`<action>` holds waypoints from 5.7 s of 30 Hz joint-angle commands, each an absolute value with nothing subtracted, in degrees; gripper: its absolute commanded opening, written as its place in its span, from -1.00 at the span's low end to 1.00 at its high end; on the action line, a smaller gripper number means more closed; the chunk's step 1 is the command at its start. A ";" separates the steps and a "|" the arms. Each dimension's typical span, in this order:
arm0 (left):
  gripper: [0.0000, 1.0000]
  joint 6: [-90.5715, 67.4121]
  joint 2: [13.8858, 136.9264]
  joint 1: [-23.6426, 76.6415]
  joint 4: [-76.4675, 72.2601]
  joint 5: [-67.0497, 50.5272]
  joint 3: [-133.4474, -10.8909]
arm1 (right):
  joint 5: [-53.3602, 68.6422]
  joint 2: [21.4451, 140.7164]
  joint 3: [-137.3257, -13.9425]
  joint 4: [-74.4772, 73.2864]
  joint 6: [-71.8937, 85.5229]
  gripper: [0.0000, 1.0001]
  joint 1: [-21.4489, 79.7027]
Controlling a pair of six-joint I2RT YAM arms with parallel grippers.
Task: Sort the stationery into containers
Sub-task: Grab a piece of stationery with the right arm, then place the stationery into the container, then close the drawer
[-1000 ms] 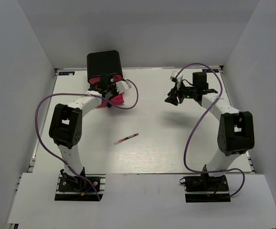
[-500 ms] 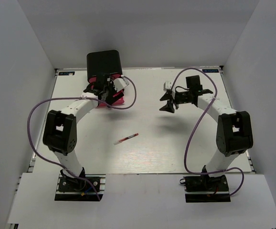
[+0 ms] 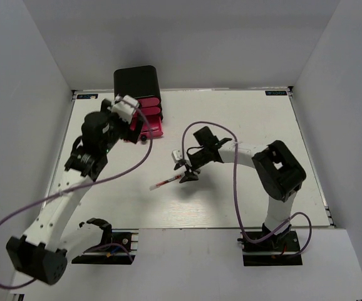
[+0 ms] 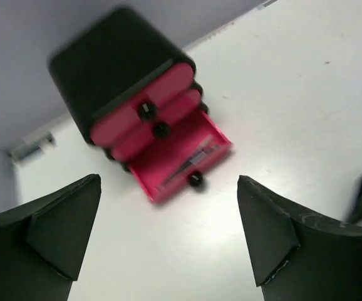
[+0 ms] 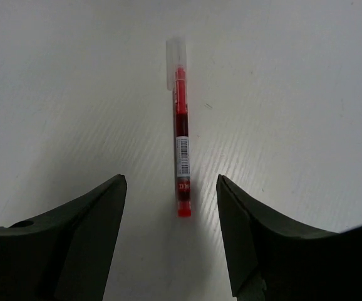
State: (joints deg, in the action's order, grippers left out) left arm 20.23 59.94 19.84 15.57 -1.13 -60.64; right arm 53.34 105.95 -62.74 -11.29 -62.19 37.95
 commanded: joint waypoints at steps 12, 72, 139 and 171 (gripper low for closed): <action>0.98 -19.94 41.31 18.90 19.68 10.72 -42.89 | 38.41 115.13 -71.45 -7.02 -54.05 -0.06 44.21; 0.98 -60.99 43.51 18.90 12.66 12.04 -23.55 | 33.22 138.34 -111.88 8.88 -51.51 -0.06 40.08; -0.09 -84.37 108.45 12.75 -28.57 14.24 -41.40 | 45.44 98.00 -68.03 4.75 -33.13 -0.89 15.55; -0.16 -84.90 109.26 9.40 -27.67 7.22 -44.58 | 45.53 97.74 -67.24 2.11 -35.94 -0.89 14.68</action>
